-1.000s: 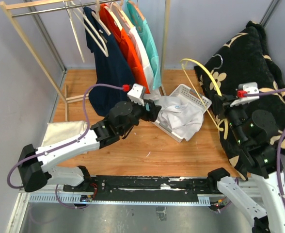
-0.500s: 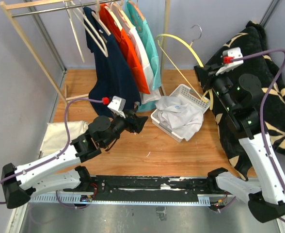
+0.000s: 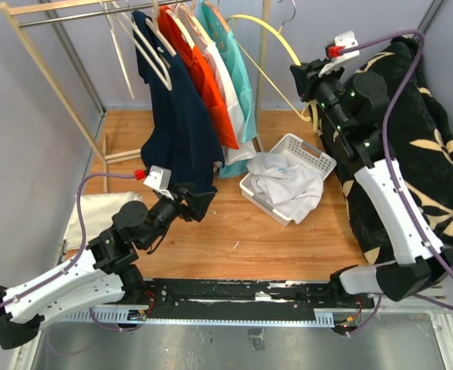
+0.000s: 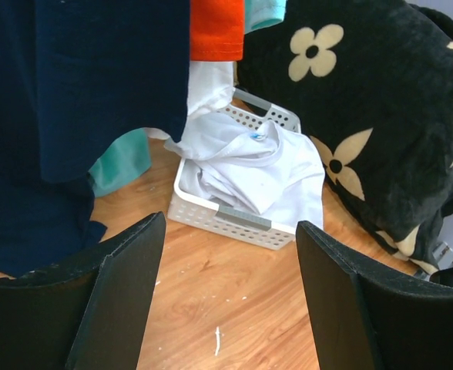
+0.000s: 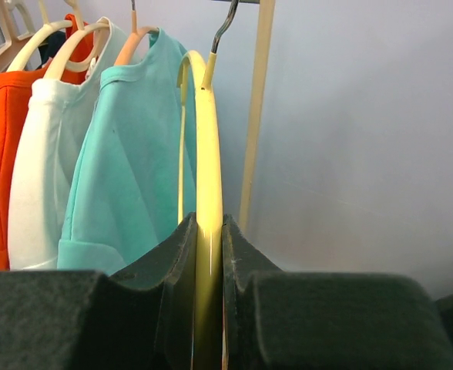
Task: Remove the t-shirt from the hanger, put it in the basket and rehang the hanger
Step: Place the hanger on the clothesline.
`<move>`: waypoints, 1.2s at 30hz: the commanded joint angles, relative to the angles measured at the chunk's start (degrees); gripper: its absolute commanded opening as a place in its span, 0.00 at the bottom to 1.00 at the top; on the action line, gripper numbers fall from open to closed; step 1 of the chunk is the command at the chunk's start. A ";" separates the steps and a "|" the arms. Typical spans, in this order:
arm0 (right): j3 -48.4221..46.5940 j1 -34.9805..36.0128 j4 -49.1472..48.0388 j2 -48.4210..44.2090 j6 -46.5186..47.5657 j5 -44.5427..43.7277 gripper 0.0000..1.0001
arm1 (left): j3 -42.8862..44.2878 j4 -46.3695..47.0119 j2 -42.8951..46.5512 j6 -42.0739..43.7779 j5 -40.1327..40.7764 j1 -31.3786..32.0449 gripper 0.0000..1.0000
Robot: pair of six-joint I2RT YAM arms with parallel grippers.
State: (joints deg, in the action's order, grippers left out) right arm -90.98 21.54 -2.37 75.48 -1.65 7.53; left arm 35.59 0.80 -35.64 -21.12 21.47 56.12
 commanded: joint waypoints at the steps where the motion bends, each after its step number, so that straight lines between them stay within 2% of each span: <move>1: -5.58 1.43 -5.91 3.00 2.48 0.50 0.01 | -0.94 -2.35 2.85 -0.87 2.56 0.35 0.74; 18: -13.60 3.01 -9.47 13.49 5.23 -2.08 0.01 | -2.48 -6.02 7.61 -2.42 3.98 0.40 0.73; 36: -20.14 3.20 -9.32 20.55 6.04 -2.65 0.01 | -2.72 -6.58 8.32 -2.68 5.15 0.37 0.73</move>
State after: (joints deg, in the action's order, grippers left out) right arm -107.57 24.12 -7.70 95.15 3.40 5.80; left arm 33.39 -6.28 -27.83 -23.42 25.12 56.12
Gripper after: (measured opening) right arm 0.151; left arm 0.734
